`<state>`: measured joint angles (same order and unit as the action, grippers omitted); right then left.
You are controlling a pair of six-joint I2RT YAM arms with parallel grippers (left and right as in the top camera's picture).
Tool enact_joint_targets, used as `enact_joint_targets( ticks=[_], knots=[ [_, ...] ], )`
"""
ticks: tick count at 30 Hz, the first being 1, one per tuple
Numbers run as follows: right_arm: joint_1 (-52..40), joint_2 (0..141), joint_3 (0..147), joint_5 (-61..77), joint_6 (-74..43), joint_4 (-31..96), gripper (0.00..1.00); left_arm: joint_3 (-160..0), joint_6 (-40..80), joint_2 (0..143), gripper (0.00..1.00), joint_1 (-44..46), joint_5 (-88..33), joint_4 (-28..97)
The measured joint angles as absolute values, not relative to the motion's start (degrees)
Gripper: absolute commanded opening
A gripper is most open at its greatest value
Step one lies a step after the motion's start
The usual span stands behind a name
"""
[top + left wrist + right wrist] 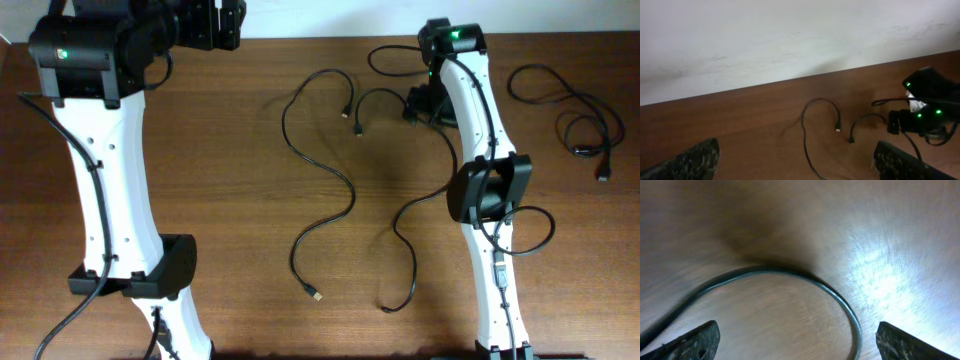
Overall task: Untangle cables
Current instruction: 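Carry the thin cable to the far right with the right gripper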
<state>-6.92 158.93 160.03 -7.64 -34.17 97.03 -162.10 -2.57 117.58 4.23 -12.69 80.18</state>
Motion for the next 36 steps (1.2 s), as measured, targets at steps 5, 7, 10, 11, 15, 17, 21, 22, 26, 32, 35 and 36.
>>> enact_joint_targets(
  ticks=[5, 7, 10, 11, 15, 17, 21, 22, 26, 32, 35, 36],
  knots=[
    [-5.7, 158.4, 154.4, -9.6, -37.5, 95.3, 0.99, -162.1, -2.6, 117.6, 0.99, 4.2, -12.7, 80.2],
    [-5.7, 158.4, 154.4, -10.6, -34.0, 94.6, 0.99, -162.1, -2.6, 117.6, 0.99, 4.2, -12.7, 80.2],
    [-5.7, 158.2, 154.1, -11.1, -28.9, 93.0, 0.99, -162.1, -2.6, 117.6, 0.99, 4.2, -12.7, 80.2],
    [-5.7, 158.2, 154.0, -11.0, -26.2, 91.9, 0.99, -162.1, -2.6, 117.6, 0.99, 4.2, -12.7, 80.2],
    [-5.7, 158.1, 153.8, -7.4, -5.5, 88.8, 0.99, -162.1, -2.6, 117.6, 0.99, 4.2, -12.7, 80.3],
    [-5.7, 158.1, 153.5, -2.1, 4.1, 88.2, 1.00, -162.1, -2.6, 117.6, 0.99, 4.2, -12.7, 80.3],
    [-6.3, 158.0, 153.4, 6.9, 18.2, 86.5, 0.98, -162.1, -2.6, 117.6, 0.99, 4.2, -12.7, 80.3],
    [-6.8, 158.0, 153.4, 7.6, 19.8, 86.4, 0.98, -162.1, -2.6, 117.6, 0.99, 4.3, -12.7, 80.3],
    [-10.0, 158.0, 156.3, 11.7, 24.9, 89.5, 0.97, -162.1, -2.6, 117.6, 0.99, 4.5, -12.7, 80.4],
    [-12.2, 157.1, 166.8, 18.4, 33.8, 96.9, 0.98, -161.7, -2.6, 117.6, 0.99, 4.6, -12.7, 80.6],
    [-12.2, 156.9, 167.3, 19.2, 36.4, 96.0, 0.98, -161.7, -3.0, 117.6, 0.99, 4.6, -12.7, 80.7],
    [-12.2, 156.9, 167.3, 19.6, 36.9, 95.3, 0.98, -161.7, -3.0, 117.6, 0.99, 4.6, -12.7, 80.8]
  ],
)
